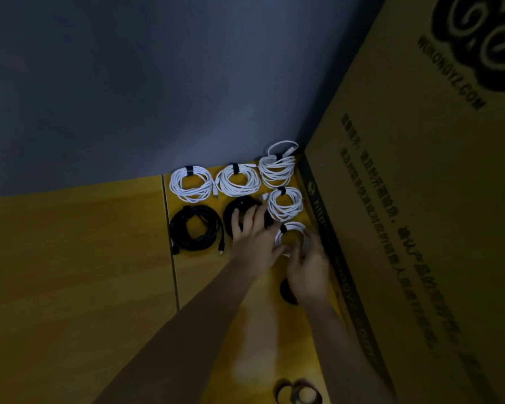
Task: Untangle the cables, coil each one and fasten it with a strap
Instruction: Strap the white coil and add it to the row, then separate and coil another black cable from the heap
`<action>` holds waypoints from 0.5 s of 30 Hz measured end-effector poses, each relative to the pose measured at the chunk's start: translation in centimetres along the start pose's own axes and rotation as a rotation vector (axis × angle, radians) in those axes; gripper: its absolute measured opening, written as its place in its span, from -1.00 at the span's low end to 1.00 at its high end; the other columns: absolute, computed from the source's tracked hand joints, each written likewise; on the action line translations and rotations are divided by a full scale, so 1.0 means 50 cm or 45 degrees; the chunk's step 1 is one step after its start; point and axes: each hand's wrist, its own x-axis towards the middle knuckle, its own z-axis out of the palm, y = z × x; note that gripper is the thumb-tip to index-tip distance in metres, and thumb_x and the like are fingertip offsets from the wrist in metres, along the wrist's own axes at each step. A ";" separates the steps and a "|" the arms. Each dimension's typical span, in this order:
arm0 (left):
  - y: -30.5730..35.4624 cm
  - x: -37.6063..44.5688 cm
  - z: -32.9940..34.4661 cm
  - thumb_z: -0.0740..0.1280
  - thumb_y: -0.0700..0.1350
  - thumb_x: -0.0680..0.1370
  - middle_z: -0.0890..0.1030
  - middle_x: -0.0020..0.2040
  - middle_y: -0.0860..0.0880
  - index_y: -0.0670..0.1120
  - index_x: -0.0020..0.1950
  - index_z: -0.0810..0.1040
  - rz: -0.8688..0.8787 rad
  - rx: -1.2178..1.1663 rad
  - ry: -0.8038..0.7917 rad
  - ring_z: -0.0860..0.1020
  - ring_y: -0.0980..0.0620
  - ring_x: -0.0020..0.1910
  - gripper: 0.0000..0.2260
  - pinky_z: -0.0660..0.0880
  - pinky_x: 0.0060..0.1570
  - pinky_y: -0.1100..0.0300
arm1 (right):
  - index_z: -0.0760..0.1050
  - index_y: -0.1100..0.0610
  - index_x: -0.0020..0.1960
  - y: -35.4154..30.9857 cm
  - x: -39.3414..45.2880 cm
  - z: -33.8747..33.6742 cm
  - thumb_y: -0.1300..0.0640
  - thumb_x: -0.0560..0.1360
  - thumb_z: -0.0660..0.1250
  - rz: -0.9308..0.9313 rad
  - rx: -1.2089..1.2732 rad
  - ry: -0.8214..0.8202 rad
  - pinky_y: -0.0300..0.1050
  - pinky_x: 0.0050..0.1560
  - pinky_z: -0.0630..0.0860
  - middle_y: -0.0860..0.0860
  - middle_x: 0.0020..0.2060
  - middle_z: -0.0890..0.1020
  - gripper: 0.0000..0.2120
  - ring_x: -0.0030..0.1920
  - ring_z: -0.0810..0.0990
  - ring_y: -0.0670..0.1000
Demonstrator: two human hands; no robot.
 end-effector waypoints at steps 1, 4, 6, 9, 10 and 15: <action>0.001 0.000 0.000 0.19 0.21 0.57 -0.02 0.57 -0.05 0.12 0.48 0.27 0.000 0.011 0.015 -0.09 -0.10 0.53 -0.51 -0.31 0.42 -0.17 | 0.29 0.18 0.45 0.005 -0.012 -0.005 0.10 0.61 0.17 -0.046 -0.019 -0.005 0.00 0.10 0.53 0.12 0.41 0.37 -0.57 0.36 0.42 0.12; -0.003 -0.001 -0.005 0.23 0.21 0.55 0.03 0.56 -0.04 0.13 0.46 0.31 0.010 -0.029 0.033 -0.05 -0.10 0.53 -0.51 -0.32 0.41 -0.15 | 0.35 0.22 0.41 0.011 -0.043 -0.012 0.11 0.58 0.26 -0.228 -0.169 0.067 0.08 0.25 0.47 0.12 0.39 0.40 -0.57 0.41 0.35 0.13; -0.011 -0.006 -0.010 0.29 0.18 0.54 0.18 0.53 -0.06 0.09 0.39 0.43 0.041 -0.103 0.085 0.06 -0.13 0.51 -0.56 -0.27 0.41 -0.16 | 0.44 0.24 0.31 0.012 -0.043 -0.006 0.08 0.52 0.37 -0.225 -0.207 0.107 0.07 0.23 0.43 0.13 0.27 0.50 -0.58 0.32 0.39 0.16; -0.028 -0.020 -0.020 0.36 0.03 0.50 0.49 0.31 -0.10 -0.02 0.17 0.62 0.009 -0.194 0.279 0.34 -0.18 0.36 -0.72 0.01 0.40 -0.23 | 0.51 0.26 0.21 0.010 -0.025 0.001 0.04 0.47 0.44 -0.106 -0.205 0.126 0.05 0.22 0.38 0.14 0.19 0.53 -0.58 0.28 0.39 0.19; -0.032 -0.028 -0.028 0.36 -0.01 0.52 0.50 0.30 -0.09 -0.02 0.17 0.61 -0.022 -0.196 0.281 0.35 -0.17 0.35 -0.75 0.01 0.41 -0.19 | 0.51 0.27 0.19 0.009 -0.020 0.002 0.04 0.47 0.44 -0.080 -0.216 0.131 0.07 0.22 0.38 0.15 0.19 0.53 -0.60 0.28 0.39 0.20; -0.048 -0.065 -0.060 0.21 -0.02 0.63 0.38 0.39 0.01 0.02 0.35 0.47 -0.094 -0.184 0.210 0.29 -0.06 0.39 -0.71 0.02 0.40 0.05 | 0.55 0.28 0.10 -0.007 -0.018 0.005 0.08 0.51 0.40 -0.121 -0.432 0.148 0.18 0.14 0.43 0.21 0.11 0.55 -0.71 0.23 0.42 0.28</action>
